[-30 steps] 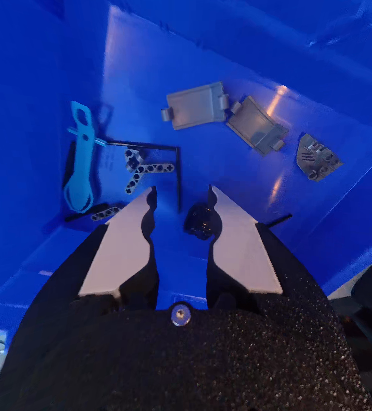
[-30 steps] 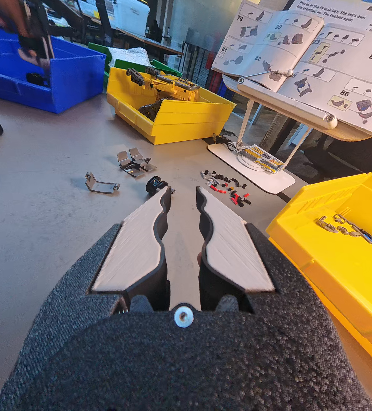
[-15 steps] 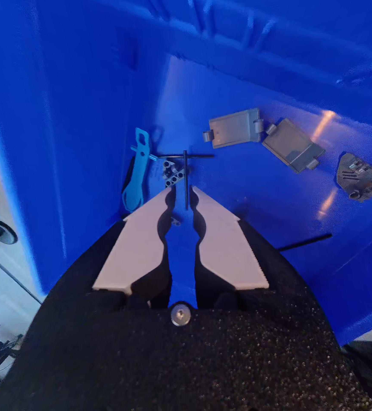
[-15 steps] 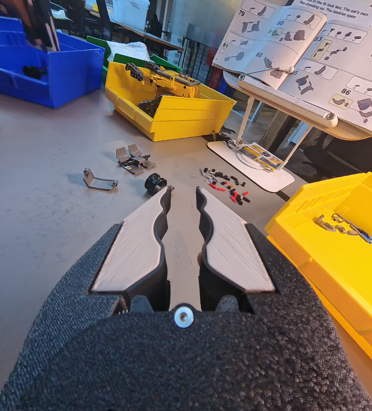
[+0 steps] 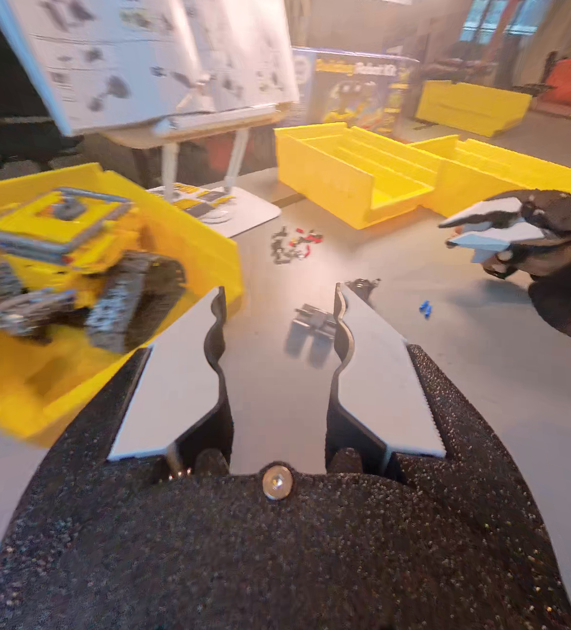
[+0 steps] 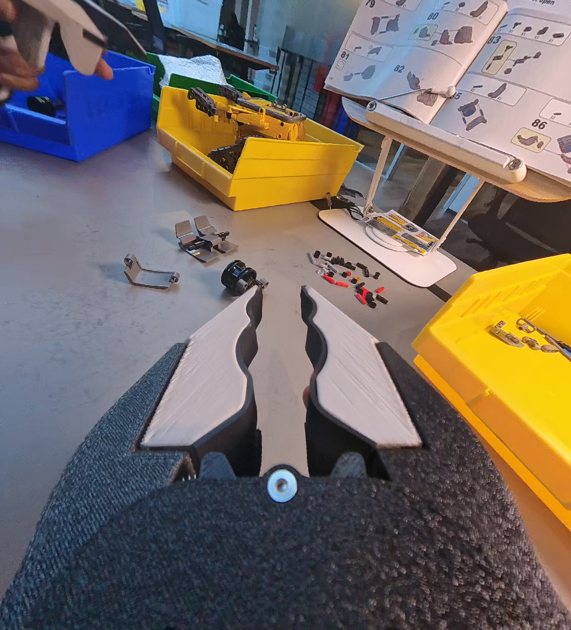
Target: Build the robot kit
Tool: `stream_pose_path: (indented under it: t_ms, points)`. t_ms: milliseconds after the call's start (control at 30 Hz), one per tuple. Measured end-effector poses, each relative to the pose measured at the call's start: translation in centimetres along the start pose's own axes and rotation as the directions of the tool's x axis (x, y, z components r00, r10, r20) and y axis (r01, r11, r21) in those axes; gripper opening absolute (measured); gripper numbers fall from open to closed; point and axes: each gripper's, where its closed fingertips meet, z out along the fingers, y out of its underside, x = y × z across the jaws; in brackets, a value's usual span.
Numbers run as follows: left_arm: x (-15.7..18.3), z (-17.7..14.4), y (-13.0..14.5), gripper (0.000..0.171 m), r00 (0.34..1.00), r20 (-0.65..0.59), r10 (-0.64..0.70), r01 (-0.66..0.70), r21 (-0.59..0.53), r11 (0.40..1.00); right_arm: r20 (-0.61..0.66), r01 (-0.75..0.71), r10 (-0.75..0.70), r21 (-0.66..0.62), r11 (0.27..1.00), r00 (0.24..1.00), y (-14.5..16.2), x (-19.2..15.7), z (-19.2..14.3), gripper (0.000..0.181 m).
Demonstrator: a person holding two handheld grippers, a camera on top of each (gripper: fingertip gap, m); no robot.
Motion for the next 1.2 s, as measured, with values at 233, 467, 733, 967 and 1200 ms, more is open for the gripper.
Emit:
stream_pose_path:
  t_ms: [233, 467, 733, 967, 1200]
  points:
    - [10.3, 8.5, 10.0, 0.050, 0.922, -0.334, 0.196, -0.314, -0.351, 0.882, 0.013, 0.015, -0.015, -0.012, 1.000, 1.000, 0.2, -0.4, 0.3, 0.022]
    - [13.6, 10.0, 12.9, 0.010, 0.842, -0.456, 0.288, -0.480, -0.392, 0.785, 0.009, 0.101, -0.101, -0.015, 0.995, 0.995, -0.2, -0.6, -0.1, 0.022]
    - [17.8, 8.4, 9.6, 0.005, 0.804, -0.592, 0.054, -0.244, -0.245, 0.939, 0.052, 0.146, -0.144, -0.041, 0.988, 0.988, 0.4, -1.4, 0.2, 0.022]
    - [19.2, 8.8, 11.1, 0.017, 0.780, -0.620, 0.086, -0.315, -0.269, 0.910, 0.062, 0.143, -0.139, -0.079, 0.987, 0.988, 1.5, -1.6, 0.7, 0.022]
    - [13.1, 11.1, 8.2, 0.027, 0.936, -0.347, 0.058, -0.141, -0.219, 0.966, 0.073, 0.119, -0.112, -0.090, 0.989, 0.991, 1.8, -1.8, 1.3, 0.022]
